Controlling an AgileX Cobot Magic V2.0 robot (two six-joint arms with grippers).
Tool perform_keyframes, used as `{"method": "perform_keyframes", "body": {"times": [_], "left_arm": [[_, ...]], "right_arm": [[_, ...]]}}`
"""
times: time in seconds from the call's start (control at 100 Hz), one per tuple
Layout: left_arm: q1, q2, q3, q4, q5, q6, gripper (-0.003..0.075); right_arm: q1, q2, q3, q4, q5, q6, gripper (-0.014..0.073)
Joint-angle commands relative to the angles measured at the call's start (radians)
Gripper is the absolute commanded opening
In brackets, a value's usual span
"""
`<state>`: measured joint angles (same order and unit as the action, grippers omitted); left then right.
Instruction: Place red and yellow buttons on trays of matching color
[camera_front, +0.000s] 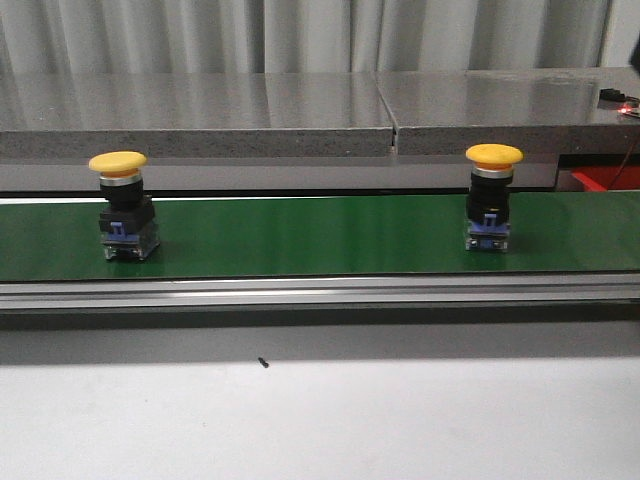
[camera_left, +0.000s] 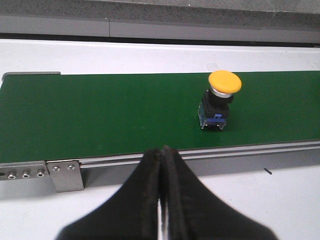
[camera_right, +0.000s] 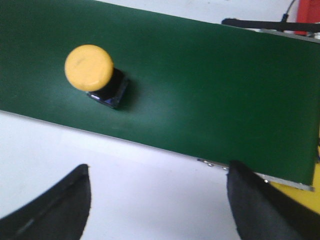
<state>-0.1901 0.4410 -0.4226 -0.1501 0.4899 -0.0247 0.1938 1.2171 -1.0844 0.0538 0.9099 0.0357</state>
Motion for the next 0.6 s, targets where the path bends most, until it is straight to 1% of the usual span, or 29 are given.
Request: {"method": "perform_keyframes", "body": {"times": [0.0,0.14,0.28,0.59], "left_arm": [[-0.006,0.003,-0.028,-0.004,-0.080,-0.005,-0.0020],[-0.006,0.003,-0.028,-0.004,-0.080,-0.005,-0.0020],[-0.006,0.003,-0.028,-0.004,-0.080,-0.005,-0.0020],[-0.006,0.003,-0.028,-0.004,-0.080,-0.005,-0.0020]], "right_arm": [[0.029,0.033,-0.081,0.010,-0.023,-0.001,0.0624],[0.060,0.134,-0.178,0.046,0.017,0.004,0.0620],[0.060,0.235,-0.259,0.067,0.055,0.059,0.0620],[0.037,0.390,-0.278,0.033,0.029,0.158,0.0620]]}}
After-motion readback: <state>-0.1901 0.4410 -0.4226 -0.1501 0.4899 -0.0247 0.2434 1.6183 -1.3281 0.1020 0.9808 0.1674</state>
